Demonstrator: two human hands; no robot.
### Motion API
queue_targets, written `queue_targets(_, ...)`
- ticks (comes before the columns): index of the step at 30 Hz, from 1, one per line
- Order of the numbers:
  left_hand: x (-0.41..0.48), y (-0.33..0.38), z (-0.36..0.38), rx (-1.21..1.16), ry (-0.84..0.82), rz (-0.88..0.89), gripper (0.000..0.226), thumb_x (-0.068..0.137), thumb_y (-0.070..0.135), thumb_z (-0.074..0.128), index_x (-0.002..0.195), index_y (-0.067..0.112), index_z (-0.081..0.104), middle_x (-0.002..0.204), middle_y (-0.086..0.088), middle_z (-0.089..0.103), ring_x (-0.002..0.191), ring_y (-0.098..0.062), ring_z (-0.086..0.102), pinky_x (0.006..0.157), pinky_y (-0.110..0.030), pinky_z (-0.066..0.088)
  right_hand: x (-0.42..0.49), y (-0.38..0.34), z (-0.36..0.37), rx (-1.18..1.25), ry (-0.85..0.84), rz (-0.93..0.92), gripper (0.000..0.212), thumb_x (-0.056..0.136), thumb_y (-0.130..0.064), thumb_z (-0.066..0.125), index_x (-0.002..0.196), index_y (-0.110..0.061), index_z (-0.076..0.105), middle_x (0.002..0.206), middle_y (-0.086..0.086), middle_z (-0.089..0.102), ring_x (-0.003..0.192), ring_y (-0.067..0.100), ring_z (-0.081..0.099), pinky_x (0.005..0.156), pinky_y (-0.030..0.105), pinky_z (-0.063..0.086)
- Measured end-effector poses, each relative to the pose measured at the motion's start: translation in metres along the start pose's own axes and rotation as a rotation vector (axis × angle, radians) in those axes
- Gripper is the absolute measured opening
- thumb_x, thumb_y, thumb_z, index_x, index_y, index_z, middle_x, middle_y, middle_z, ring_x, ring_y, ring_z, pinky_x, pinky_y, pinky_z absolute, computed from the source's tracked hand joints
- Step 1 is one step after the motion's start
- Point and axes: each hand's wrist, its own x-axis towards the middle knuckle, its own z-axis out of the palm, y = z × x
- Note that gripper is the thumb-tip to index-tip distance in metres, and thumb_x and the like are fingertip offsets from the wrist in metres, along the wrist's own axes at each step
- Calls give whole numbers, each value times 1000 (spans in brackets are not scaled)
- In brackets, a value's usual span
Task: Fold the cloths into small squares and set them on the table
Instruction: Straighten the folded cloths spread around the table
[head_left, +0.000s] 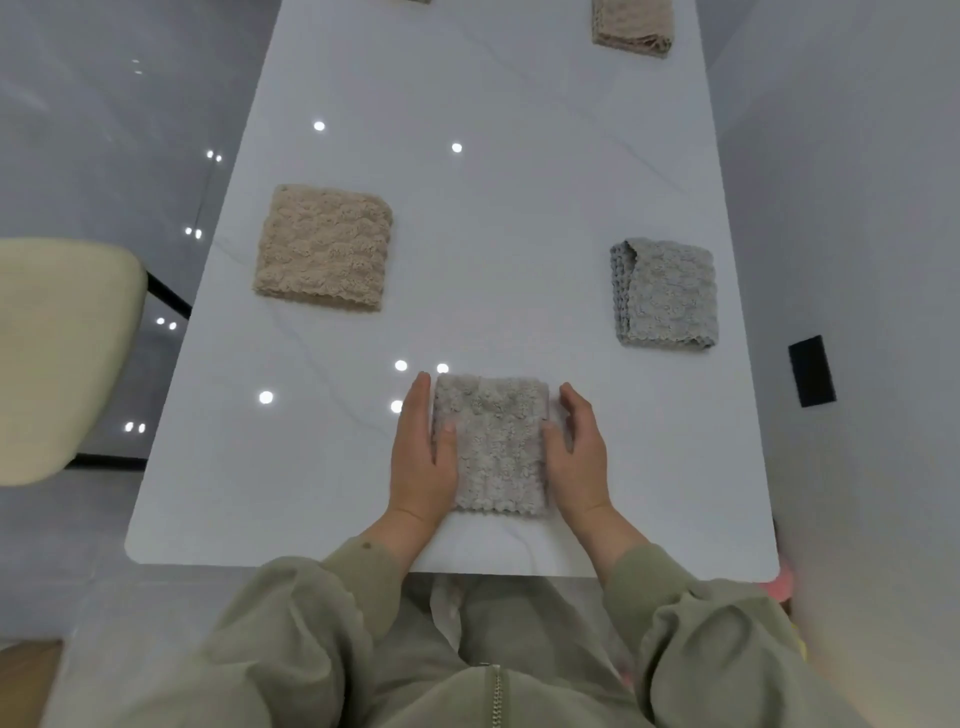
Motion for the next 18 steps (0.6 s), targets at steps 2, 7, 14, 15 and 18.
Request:
queue_targets(2,-6,-3,0,-1,72,-7,61,93,46,30,147,19,22,146,12,26,139,-9,26,116,-31,23,8,2,-8,-53,-48,-22,57,88,-29,47,141,-12,38,143,1,42,131,11,38,110,23,27)
queue_targets(7,-21,-7,13,-36,316,-58,57,93,40,32,146,18,27,145,9,30,137,-9,30,114,-29,24,50,1,-31,-150,-282,-174,39,93,-9,50,132,-17,50,136,0,50,127,12,44,112,33,32)
queue_targets(14,-58,8,74,-202,869,-191,56,95,30,31,145,9,21,148,2,24,138,-5,22,111,-9,14,111,-26,-34,-223,-688,-305,39,95,-8,46,134,-16,49,132,-11,51,119,-2,46,98,7,33)
queue_targets(15,-62,10,86,-225,909,-212,57,94,33,31,146,11,19,149,3,22,140,-6,20,113,-12,14,115,-30,-30,-242,-739,-334,39,95,-8,46,133,-16,49,133,-10,51,120,-1,46,98,6,33)
queue_targets(18,-67,21,116,-281,975,-264,61,93,37,30,147,13,14,152,5,17,143,-8,16,116,-21,12,123,-43,-12,-270,-880,-384,37,95,-12,47,132,-16,51,137,-6,51,125,4,46,105,20,34)
